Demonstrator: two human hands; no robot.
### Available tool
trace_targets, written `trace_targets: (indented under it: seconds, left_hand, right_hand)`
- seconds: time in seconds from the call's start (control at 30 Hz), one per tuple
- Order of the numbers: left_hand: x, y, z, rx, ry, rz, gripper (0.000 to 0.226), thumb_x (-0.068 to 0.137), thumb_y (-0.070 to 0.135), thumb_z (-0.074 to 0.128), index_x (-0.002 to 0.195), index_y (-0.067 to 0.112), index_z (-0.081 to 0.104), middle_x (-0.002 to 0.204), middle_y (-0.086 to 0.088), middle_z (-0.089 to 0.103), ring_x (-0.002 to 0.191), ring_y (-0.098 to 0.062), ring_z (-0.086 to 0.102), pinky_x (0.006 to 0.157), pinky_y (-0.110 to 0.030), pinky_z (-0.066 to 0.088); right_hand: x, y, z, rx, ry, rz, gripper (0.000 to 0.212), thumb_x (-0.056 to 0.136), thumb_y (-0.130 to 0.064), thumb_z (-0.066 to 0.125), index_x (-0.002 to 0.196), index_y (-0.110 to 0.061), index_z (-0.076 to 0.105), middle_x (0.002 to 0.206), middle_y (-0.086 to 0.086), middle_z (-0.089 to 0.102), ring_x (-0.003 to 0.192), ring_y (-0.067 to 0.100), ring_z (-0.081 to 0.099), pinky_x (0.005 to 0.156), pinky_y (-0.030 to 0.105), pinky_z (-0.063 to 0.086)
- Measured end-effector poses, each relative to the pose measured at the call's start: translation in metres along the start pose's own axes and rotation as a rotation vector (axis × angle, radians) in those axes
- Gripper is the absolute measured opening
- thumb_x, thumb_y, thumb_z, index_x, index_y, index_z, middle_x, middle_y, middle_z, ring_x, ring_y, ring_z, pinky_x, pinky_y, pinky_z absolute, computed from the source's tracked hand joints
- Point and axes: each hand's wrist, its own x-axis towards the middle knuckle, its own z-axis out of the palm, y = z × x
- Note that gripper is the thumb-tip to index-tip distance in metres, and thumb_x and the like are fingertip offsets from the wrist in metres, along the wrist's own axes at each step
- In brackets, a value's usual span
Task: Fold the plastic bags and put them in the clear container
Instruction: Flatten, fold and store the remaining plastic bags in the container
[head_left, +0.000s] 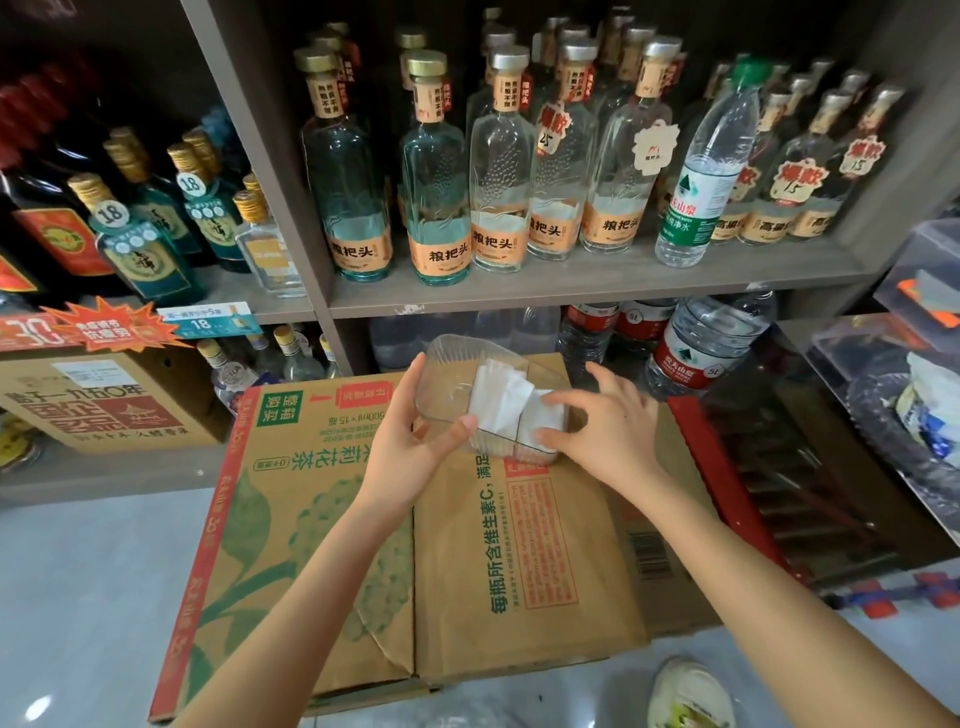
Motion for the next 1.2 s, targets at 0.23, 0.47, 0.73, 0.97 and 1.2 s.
trace_targets:
  seconds: [0.23,0.47,0.73,0.97,1.2]
  left_hand:
    - [0.0,-0.004,0.001,-0.003,0.004,0.0,0.079,0.079,0.026,0.076,0.138,0.049,0.03,0.148,0.013,0.04,0.132,0.0,0.04,0.114,-0.041,0.034]
    - [-0.001,-0.003,0.002,0.027,0.019,-0.003,0.079,0.081,0.026,0.074,0.141,0.046,0.026,0.147,0.014,0.04,0.13,-0.001,0.039,0.113,-0.042,0.035]
    - [0.019,0.006,0.008,0.089,0.029,-0.075,0.085,0.082,0.037,0.073,0.151,0.033,0.023,0.155,0.002,0.032,0.14,-0.02,0.033,0.113,-0.046,0.032]
    - [0.018,0.009,0.0,0.155,-0.008,-0.087,0.085,0.083,0.044,0.07,0.151,0.031,0.021,0.155,0.0,0.032,0.14,-0.02,0.032,0.113,-0.041,0.031]
    - [-0.089,-0.049,-0.092,0.715,0.211,0.011,0.06,0.091,0.053,0.055,0.139,0.018,0.047,0.138,-0.007,0.053,0.128,-0.028,0.047,0.105,-0.045,0.038]
  right_hand:
    - [0.012,-0.014,0.007,-0.047,-0.092,0.096,0.047,0.073,-0.055,0.072,0.118,-0.048,0.06,0.157,0.002,0.023,0.139,0.027,0.026,0.107,0.043,0.02]
    - [0.009,-0.009,0.009,0.081,-0.08,0.078,0.051,0.075,-0.053,0.071,0.124,-0.046,0.057,0.157,0.001,0.023,0.14,0.026,0.025,0.108,0.043,0.019]
    - [-0.028,0.005,-0.012,0.53,0.169,0.133,0.027,0.083,-0.038,0.07,0.109,-0.038,0.067,0.138,-0.007,0.048,0.129,0.017,0.041,0.109,0.048,0.025]
    - [-0.103,-0.004,-0.006,0.797,0.133,0.092,0.014,0.08,-0.027,0.073,0.087,-0.038,0.067,0.104,-0.014,0.062,0.097,-0.003,0.055,0.083,0.016,0.04]
    - [-0.209,-0.023,0.056,0.739,0.087,-0.062,0.013,0.082,-0.038,0.067,0.084,-0.026,0.069,0.088,-0.016,0.061,0.086,0.004,0.059,0.074,0.011,0.043]
